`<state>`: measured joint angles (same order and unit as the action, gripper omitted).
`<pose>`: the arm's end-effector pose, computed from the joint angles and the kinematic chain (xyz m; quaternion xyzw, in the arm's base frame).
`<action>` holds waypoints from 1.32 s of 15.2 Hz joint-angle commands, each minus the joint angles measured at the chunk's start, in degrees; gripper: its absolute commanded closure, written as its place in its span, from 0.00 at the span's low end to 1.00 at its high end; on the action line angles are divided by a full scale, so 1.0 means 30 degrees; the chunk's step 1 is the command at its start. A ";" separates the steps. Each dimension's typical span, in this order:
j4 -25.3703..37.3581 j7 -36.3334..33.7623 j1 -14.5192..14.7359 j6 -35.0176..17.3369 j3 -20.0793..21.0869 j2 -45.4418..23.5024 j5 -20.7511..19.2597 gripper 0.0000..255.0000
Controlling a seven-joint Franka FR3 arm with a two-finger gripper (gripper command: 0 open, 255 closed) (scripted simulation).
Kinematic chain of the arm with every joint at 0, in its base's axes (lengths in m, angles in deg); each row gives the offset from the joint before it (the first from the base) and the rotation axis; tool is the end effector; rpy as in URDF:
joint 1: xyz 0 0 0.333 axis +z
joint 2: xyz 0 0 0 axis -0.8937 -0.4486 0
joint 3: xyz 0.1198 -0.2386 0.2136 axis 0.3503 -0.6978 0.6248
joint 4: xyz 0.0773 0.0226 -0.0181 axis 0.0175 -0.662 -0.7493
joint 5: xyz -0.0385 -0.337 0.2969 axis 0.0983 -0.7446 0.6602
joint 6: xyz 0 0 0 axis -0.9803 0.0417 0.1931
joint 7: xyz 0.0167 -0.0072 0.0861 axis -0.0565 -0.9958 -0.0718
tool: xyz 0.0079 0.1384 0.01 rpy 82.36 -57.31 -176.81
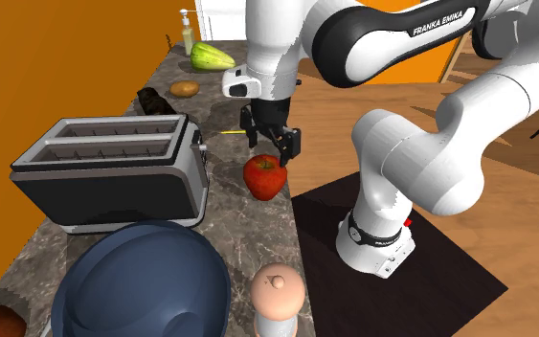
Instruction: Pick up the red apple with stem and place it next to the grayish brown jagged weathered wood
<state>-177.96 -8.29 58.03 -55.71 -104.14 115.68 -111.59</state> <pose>0.2327 -0.1930 0.3971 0.9802 0.1935 -0.0063 0.0419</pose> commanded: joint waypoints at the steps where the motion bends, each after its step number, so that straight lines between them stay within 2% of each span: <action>1: 0.0000 0.0000 0.0000 0.0000 0.0000 0.0000 0.0000 1.00; 10: -0.0002 0.0000 0.0000 -0.0006 -0.0004 -0.0003 -0.0003 1.00; 20: 0.2392 0.0263 0.0577 0.2325 0.1273 -0.0007 0.1310 1.00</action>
<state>-171.69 -7.71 59.63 -49.53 -100.62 115.74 -107.99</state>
